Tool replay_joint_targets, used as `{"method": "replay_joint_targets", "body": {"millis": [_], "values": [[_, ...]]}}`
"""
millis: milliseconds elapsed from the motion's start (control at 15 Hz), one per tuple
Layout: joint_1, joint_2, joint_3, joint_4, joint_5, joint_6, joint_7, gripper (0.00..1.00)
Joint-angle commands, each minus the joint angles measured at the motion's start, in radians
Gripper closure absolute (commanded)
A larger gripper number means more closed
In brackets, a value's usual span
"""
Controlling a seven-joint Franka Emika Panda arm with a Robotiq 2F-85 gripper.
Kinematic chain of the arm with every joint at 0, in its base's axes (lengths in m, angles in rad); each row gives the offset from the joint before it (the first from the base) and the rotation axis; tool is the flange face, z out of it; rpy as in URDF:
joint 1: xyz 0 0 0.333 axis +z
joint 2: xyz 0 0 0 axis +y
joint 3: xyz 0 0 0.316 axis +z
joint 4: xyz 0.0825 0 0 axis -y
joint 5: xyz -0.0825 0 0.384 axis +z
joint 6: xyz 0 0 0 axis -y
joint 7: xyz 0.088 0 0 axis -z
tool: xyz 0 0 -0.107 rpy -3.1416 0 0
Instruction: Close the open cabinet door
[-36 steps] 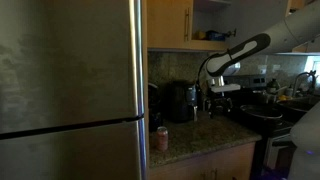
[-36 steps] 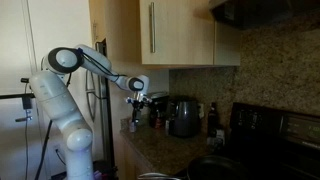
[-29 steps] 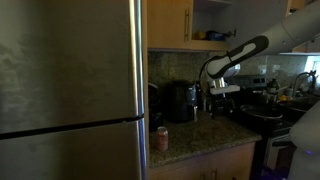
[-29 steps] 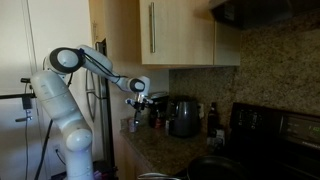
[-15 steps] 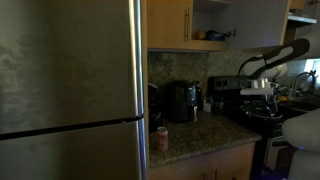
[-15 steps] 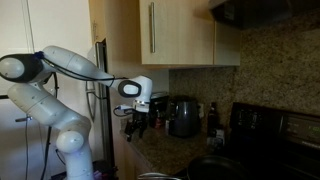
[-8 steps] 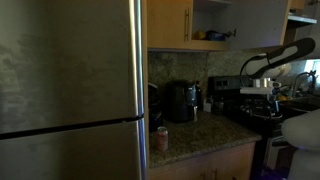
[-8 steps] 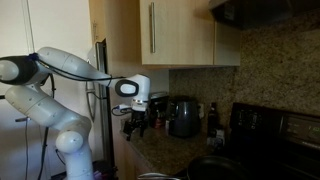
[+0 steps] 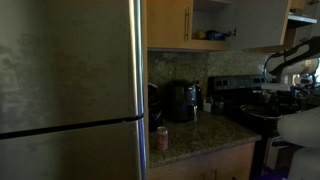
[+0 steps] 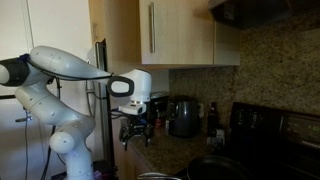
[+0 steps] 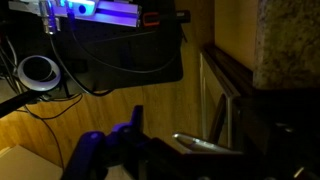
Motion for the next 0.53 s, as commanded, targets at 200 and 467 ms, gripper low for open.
{"method": "replay_joint_targets", "body": {"millis": [200, 467], "values": [[-0.064, -0.027, -0.027, 0.032, 0.004, -0.020, -0.025, 0.00], [-0.033, 0.035, 0.067, -0.013, 0.070, 0.154, 0.219, 0.00]]}}
